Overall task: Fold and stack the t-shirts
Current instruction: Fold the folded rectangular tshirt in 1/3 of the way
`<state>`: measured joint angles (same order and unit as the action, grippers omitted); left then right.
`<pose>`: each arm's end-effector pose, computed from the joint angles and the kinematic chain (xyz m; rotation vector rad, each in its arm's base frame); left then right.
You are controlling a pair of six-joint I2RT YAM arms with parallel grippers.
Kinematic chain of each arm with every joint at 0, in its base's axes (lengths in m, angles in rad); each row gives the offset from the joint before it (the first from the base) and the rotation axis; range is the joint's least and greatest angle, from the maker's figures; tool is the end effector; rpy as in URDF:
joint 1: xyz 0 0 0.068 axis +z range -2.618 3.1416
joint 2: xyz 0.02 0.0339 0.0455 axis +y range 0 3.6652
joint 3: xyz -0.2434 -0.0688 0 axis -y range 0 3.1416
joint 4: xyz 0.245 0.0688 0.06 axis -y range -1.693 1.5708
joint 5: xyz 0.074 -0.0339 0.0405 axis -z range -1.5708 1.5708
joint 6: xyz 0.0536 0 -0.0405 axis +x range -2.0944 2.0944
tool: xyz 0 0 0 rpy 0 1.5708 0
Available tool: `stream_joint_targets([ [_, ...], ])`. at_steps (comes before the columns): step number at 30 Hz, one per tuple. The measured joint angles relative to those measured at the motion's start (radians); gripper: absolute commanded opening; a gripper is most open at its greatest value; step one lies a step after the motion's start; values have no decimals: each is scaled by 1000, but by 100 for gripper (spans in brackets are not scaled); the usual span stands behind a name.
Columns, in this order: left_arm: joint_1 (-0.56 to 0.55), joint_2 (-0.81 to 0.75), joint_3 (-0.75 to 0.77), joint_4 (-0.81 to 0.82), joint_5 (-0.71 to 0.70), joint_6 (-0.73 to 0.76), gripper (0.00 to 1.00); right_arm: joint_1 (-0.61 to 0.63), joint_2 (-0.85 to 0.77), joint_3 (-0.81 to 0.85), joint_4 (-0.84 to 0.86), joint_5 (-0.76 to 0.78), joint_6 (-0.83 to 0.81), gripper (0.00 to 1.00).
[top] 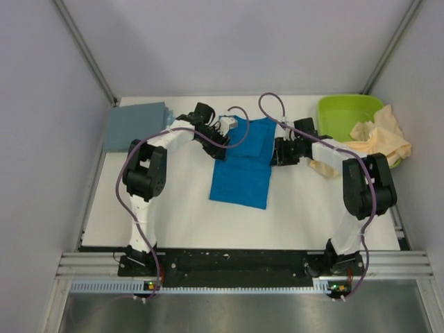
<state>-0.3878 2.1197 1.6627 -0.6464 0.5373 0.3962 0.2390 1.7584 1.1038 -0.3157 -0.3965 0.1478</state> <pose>0.4038 -0.1946 0.1597 1.1455 2.3270 -0.7099 0.3507 0.1068 0.1492 -0.2749 2.5422 0.6550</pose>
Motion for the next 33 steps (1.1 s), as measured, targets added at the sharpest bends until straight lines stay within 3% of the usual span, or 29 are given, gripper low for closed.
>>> stream_joint_targets([
  [2, 1, 11, 0, 1, 3, -9, 32, 3, 12, 0, 0, -3, 9, 32],
  [6, 1, 19, 0, 3, 24, -12, 36, 11, 45, 0, 3, -31, 27, 30],
  [9, 1, 19, 7, 1, 35, -10, 35, 13, 71, 0, 3, -36, 34, 22],
  [10, 1, 20, 11, -3, 35, -10, 29, 13, 76, 0, 2, -36, 37, 16],
  [12, 1, 28, 24, -10, 39, -10, 2, 14, 79, 0, 2, -38, 38, 6],
  [13, 1, 33, 30, -10, 42, -12, 0, 14, 79, 0, 2, -40, 38, 1],
  [22, 3, 32, 20, -7, 42, -14, 0, 14, 79, 3, 15, -58, 36, 0],
  [28, 32, -80, -93, 22, 26, -31, 0, 27, 72, 6, 19, -61, 28, 0],
  [33, 45, -108, -100, 37, 13, -35, 0, 39, 72, 21, 28, -60, 29, 0],
])
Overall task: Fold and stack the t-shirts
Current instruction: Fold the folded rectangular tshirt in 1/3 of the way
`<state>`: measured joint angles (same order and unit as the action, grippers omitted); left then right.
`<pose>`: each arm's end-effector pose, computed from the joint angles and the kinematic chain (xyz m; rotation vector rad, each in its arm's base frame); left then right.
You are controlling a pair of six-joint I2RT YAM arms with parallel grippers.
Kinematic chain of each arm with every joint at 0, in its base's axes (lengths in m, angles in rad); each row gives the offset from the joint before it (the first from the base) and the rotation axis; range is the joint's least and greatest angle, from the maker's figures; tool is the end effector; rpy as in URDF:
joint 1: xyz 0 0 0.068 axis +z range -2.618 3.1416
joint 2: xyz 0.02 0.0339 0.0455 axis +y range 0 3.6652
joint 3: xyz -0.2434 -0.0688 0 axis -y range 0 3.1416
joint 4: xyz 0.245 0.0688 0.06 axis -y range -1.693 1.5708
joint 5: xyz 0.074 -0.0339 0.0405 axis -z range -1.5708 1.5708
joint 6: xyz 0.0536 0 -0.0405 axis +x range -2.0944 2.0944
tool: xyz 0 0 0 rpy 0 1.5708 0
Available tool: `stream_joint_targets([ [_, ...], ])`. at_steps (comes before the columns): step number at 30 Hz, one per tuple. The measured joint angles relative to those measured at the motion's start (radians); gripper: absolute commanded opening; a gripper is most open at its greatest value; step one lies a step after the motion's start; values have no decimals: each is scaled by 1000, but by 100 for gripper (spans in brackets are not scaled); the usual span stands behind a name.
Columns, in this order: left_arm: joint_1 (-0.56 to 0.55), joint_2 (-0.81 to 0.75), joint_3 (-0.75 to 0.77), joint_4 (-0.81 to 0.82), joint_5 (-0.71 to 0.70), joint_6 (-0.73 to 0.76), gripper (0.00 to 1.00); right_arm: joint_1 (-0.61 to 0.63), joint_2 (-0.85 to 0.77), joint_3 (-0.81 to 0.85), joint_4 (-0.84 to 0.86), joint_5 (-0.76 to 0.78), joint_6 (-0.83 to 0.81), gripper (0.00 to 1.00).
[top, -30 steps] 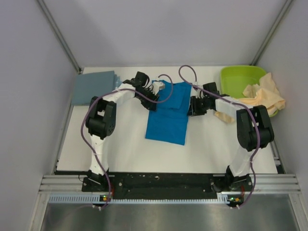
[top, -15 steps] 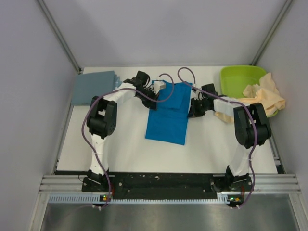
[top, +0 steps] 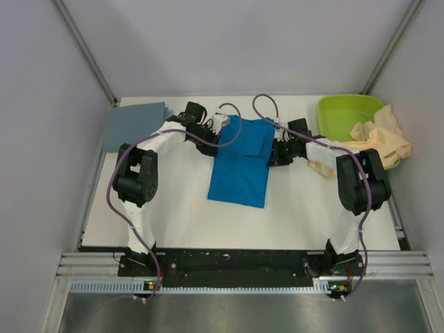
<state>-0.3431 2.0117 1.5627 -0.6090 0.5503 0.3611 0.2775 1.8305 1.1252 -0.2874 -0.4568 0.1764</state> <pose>0.3949 -0.1708 0.1770 1.0522 2.3187 -0.7109 0.3539 0.1254 0.1333 -0.3085 2.5675 0.7569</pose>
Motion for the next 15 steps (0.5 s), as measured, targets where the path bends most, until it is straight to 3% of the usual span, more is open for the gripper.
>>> stream_joint_targets([
  [5, 0, 26, 16, -1, -54, -28, 0, 0, 0, 17, 11, 20, 3, 0],
  [9, 0, 83, 67, -3, -106, -53, 22, 1, 15, 50, 11, 35, 10, 0],
  [10, 0, 100, 84, -7, -116, -59, 26, 1, 21, 57, 11, 42, 11, 6],
  [13, 2, 141, 123, -23, -155, -61, 38, 1, 45, 68, -1, 75, 13, 36],
  [15, 5, 151, 131, -29, -180, -63, 44, 0, 64, 80, -19, 106, 10, 48],
])
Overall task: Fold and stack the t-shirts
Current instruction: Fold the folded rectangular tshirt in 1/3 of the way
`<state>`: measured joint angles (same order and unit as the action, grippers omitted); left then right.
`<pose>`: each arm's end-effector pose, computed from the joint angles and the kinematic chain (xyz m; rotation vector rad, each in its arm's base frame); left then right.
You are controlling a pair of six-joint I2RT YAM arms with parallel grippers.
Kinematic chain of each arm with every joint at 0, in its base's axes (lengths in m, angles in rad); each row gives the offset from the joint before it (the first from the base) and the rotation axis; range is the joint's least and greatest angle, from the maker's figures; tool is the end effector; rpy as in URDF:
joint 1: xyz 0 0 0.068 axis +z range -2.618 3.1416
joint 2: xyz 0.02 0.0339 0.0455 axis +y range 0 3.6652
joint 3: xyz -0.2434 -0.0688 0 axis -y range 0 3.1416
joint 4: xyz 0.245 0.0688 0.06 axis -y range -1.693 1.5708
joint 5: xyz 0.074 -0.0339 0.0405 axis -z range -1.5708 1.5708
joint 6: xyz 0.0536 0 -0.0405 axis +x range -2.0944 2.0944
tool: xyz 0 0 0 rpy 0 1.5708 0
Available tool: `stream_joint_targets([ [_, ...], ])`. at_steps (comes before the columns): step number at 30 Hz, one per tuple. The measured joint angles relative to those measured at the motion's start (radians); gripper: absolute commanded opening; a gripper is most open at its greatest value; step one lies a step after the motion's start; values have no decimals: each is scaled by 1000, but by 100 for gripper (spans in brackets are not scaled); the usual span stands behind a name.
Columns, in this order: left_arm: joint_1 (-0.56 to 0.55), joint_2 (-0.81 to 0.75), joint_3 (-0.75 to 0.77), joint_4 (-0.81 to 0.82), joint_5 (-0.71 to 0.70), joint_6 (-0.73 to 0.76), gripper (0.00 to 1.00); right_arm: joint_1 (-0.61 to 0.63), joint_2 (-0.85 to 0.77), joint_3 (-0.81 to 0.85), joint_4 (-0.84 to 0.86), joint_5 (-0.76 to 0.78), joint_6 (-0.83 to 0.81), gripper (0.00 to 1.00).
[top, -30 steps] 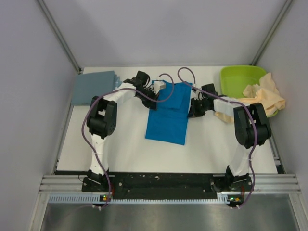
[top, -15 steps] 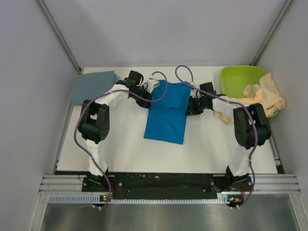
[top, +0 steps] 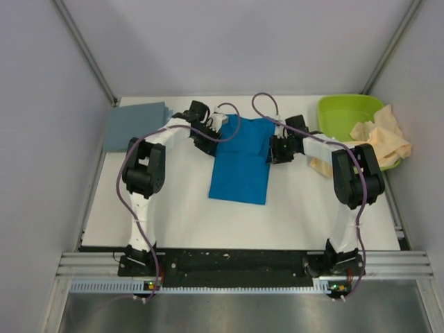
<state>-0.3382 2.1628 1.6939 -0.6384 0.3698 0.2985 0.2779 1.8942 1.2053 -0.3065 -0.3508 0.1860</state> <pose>0.4246 -0.1699 0.1474 0.9380 2.4736 -0.5066 0.3722 0.1253 0.1305 -0.2549 2.5840 0.6236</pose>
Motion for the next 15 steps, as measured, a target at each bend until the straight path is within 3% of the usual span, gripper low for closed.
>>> stream_joint_targets([
  [5, 3, -6, 12, -7, -72, 19, 57, 0, -4, 42, -35, 82, -28, 72],
  [11, 4, -168, -86, -5, -53, 170, 54, 24, -214, -8, -26, 121, -224, 74],
  [15, -6, -380, -229, -89, 78, 424, 57, 153, -494, -220, 72, 30, -490, 72],
])
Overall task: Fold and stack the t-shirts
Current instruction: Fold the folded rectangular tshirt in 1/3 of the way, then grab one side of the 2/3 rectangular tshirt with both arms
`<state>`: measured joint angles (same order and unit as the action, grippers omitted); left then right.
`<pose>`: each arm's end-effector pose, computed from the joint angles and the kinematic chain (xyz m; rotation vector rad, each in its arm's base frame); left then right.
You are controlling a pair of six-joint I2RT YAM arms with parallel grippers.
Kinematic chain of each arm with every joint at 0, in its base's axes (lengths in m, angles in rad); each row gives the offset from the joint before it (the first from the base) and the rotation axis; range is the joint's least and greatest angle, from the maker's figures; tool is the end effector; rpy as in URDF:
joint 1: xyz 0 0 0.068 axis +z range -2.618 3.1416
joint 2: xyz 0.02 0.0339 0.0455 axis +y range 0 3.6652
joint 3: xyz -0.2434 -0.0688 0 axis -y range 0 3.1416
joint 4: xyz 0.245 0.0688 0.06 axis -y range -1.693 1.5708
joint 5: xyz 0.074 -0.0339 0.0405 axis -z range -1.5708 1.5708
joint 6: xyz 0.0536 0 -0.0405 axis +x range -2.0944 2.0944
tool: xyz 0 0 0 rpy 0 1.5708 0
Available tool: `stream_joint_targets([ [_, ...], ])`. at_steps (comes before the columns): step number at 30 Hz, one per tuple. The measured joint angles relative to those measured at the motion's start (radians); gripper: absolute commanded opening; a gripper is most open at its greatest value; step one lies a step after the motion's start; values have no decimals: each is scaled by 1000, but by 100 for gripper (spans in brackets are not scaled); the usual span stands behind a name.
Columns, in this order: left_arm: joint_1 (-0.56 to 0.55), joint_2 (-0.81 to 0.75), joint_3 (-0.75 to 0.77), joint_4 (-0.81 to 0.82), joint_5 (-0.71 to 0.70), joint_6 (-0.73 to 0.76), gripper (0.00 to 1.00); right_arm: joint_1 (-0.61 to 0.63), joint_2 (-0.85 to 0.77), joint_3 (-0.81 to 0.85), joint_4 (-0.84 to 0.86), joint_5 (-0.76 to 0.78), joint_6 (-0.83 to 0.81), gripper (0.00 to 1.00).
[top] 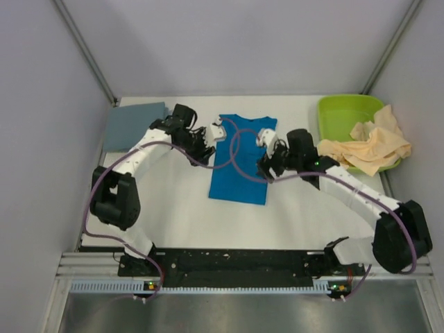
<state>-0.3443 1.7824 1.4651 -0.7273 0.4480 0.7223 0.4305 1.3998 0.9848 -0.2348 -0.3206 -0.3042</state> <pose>0.3537 -0.1515 0.2263 1.4100 2.0852 -0.4351 0.2896 0.1516 0.2339 -0.9581 1.9968 0.4254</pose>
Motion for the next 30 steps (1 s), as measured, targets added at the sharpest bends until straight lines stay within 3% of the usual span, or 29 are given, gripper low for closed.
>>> stream_joint_targets([
  [3, -37, -110, -113, -93, 76, 174, 64, 105, -148, -195, 68, -138, -192, 67],
  [5, -67, -127, -186, -121, 103, 243, 74, 137, -174, -288, 79, -166, -282, 60],
  [8, -107, -106, -282, -124, 119, 296, 77, 188, -156, -371, 60, -151, -401, 59],
  [13, -152, -69, -327, -96, 89, 309, 77, 272, -79, -380, 51, -101, -520, 52],
  [21, -206, -38, -356, 8, 0, 295, 74, 307, 13, -352, 50, 5, -587, 43],
  [24, -212, -23, -367, 38, -32, 283, 62, 317, 24, -346, 61, 40, -592, 23],
  [26, -218, -21, -367, 61, -56, 266, 35, 319, 36, -341, 66, 68, -595, 13],
  [28, -224, -12, -365, 93, -82, 249, 0, 320, 43, -338, 69, 89, -596, 0],
  [30, -228, -3, -354, 115, -104, 231, 0, 320, 45, -335, 65, 105, -598, 0],
])
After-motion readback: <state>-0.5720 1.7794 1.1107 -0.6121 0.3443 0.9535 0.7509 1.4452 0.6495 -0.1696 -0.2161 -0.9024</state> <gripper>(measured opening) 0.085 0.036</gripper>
